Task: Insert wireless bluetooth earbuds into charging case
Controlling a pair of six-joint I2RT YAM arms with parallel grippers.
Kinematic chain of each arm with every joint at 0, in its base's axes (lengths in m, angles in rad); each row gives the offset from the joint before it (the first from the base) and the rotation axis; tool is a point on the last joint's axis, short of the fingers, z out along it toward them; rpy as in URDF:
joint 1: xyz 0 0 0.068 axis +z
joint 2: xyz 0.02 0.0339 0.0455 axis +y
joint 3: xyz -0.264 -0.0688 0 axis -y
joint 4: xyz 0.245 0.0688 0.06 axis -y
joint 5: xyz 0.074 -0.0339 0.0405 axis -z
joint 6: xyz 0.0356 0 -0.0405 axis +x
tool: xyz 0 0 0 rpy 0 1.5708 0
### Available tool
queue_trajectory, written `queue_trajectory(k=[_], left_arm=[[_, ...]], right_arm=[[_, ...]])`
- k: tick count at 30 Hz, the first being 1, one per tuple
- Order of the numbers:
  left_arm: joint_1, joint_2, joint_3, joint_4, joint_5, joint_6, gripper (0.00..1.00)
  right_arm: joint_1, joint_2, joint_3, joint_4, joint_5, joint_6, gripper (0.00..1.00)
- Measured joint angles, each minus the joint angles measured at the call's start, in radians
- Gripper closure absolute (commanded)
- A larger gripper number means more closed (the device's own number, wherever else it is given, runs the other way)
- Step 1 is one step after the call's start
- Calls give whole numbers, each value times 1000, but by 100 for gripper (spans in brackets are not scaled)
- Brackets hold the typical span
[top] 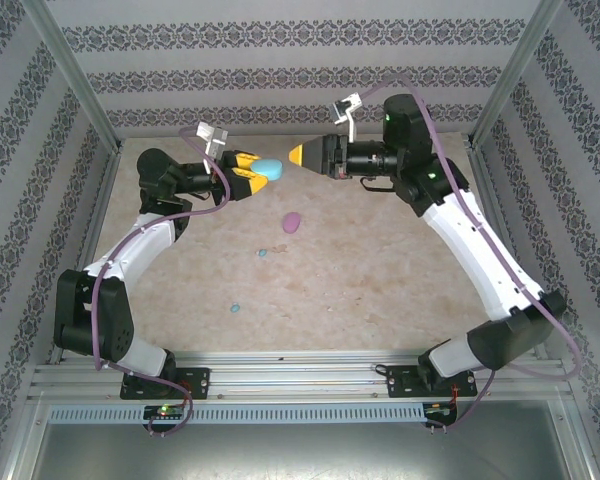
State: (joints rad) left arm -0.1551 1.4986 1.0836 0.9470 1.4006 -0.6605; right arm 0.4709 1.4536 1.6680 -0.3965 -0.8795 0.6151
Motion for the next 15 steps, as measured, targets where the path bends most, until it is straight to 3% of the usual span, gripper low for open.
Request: queue_trajectory(k=[6,15], left_arm=[[0,-9,2,-75,22,-2,90],[0,-74,16,-240,40,62,90]], right_arm=[[79,-13,5,-122,102,-338,36],[103,86,28,-161,124,-489,40]])
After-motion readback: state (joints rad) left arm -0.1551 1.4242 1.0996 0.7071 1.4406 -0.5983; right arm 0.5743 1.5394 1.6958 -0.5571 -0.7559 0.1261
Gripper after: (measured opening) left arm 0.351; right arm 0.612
